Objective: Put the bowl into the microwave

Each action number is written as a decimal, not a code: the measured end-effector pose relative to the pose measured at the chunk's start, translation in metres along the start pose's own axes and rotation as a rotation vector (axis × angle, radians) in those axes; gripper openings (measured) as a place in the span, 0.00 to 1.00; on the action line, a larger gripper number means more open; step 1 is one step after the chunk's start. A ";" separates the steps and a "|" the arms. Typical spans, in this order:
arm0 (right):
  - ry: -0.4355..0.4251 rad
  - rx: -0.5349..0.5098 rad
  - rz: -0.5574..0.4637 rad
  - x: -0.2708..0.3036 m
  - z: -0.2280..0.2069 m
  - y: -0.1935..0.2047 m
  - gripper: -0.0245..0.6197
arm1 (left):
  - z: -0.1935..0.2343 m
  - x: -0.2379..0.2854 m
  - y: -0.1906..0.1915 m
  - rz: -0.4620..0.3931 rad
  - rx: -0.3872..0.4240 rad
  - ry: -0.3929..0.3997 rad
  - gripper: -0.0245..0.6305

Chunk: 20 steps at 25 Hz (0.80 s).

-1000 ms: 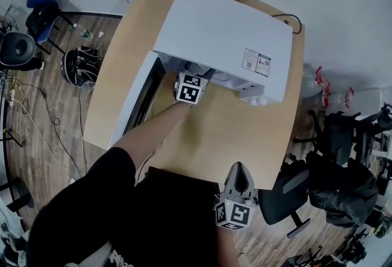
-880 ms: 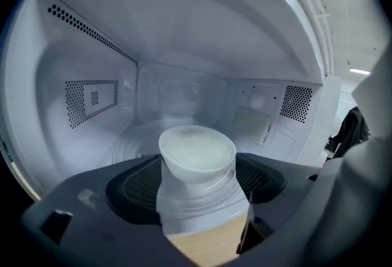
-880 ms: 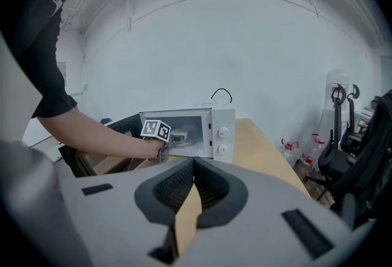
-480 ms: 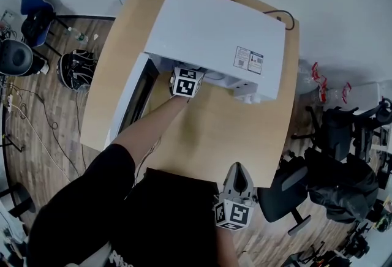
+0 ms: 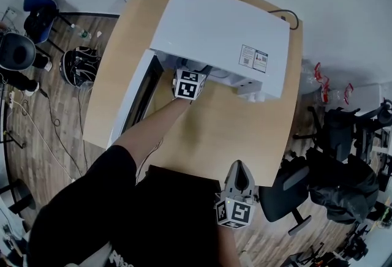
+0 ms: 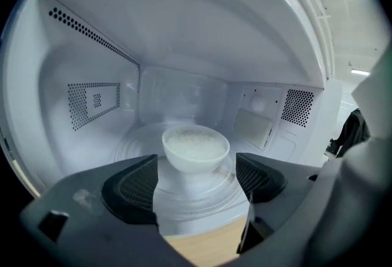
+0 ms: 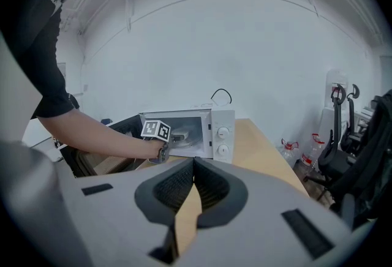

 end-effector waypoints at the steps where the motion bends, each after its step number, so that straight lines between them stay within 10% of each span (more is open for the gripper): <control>1: -0.003 -0.003 -0.001 -0.001 0.001 0.000 0.13 | -0.001 -0.004 0.000 -0.005 -0.006 -0.001 0.62; 20: -0.059 -0.027 -0.113 -0.033 0.024 -0.007 0.13 | -0.089 -0.196 -0.016 -0.156 0.105 0.119 0.62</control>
Point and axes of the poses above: the fingertips, and each gripper's own axes: x forward along the fingers, z to its left, y out of its underside, the point moved 5 cm from there along -x, backward along the fingers, and after that the axes turned 6 degrees about y, right-handed, at the moved point
